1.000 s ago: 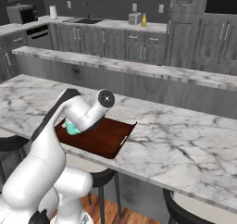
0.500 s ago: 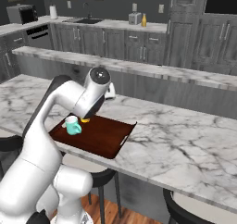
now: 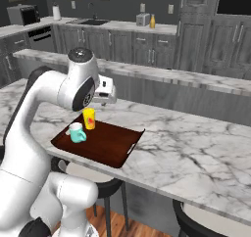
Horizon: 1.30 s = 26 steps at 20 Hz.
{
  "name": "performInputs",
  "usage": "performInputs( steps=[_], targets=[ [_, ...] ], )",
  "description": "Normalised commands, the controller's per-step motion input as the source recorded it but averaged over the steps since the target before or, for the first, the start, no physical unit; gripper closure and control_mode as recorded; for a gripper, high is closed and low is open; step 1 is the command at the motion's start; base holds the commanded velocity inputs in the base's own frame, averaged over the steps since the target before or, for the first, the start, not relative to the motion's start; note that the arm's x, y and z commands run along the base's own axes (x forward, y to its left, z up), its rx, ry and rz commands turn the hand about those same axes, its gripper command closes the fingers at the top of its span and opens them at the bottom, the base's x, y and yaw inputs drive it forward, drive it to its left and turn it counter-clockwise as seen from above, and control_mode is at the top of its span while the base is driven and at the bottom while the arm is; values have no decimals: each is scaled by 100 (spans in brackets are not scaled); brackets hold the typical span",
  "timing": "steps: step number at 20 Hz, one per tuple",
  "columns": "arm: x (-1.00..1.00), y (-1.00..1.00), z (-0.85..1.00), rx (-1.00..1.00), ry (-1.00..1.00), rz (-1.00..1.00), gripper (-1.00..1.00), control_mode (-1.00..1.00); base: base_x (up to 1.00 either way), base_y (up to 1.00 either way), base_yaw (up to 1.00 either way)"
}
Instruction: There is a tray on the dining counter. Grab the cup, mug, and pitcher and place them on the tray. The pitcher may be placed next to the tray if it cannot fit the tray.
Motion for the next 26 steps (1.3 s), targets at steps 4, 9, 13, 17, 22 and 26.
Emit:
performInputs(
  steps=[4,9,13,17,22,26],
  targets=[
    [-52,0,31,-6,11,-29,-100,-100,0,0,0],
    [-62,0,27,-5,4,-24,-100,-100,0,0,0],
    [-63,4,40,-4,0,-14,-100,-100,0,0,0],
    [-52,18,27,-2,0,-1,-100,-100,0,0,0],
    [-45,25,2,-1,0,9,-100,-100,0,0,0],
    [-44,6,0,0,0,16,-100,-100,0,0,0]
  ],
)
